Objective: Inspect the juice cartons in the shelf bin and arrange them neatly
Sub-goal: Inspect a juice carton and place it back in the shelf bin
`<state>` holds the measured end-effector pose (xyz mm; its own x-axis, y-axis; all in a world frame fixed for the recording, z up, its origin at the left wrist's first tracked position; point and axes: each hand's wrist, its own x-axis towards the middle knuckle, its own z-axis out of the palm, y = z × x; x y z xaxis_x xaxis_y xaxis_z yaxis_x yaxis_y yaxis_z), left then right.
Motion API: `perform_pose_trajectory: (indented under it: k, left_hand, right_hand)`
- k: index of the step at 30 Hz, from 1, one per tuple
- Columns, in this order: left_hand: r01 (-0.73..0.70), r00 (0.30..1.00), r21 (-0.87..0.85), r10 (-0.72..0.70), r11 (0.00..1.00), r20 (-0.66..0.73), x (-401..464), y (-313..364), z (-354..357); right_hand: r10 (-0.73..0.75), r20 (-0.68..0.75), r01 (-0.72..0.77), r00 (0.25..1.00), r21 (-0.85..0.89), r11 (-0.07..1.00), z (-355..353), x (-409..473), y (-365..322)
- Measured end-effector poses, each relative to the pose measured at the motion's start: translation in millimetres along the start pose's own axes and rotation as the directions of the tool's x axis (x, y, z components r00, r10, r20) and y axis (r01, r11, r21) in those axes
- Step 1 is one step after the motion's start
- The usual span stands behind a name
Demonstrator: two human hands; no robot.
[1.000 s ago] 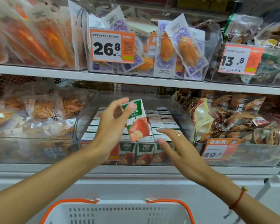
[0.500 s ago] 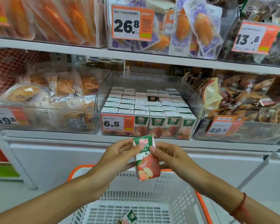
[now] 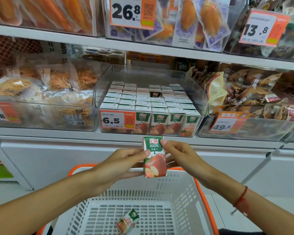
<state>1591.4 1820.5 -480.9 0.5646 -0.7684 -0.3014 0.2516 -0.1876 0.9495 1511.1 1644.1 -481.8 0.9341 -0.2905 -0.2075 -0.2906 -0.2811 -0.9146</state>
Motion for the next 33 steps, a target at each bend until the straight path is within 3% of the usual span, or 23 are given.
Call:
perform_pose_trajectory:
  k: [14,21,25,30,33]
  left_hand:
    - [0.005,0.997,0.023,-0.003,1.000,-0.076,6,-5,-10]
    - [-0.036,0.972,0.076,0.053,0.996,-0.230,10,-7,-15]
    - [-0.071,0.937,0.084,0.096,0.994,-0.335,11,-11,-15]
    - [-0.106,0.935,0.064,0.121,0.992,-0.333,10,-9,-5]
    - [-0.128,0.900,0.109,0.162,0.986,-0.405,12,-8,-3]
  right_hand:
    - [-0.021,0.175,-0.007,0.984,0.156,0.988,3,-6,2]
    - [-0.046,0.040,0.039,0.998,0.155,0.987,8,-2,2]
    - [-0.079,-0.073,0.079,0.994,-0.006,0.997,16,-2,5]
    - [-0.230,-0.145,0.208,0.962,-0.151,0.966,22,-5,8]
    - [-0.329,-0.139,0.299,0.934,-0.198,0.934,25,-6,11]
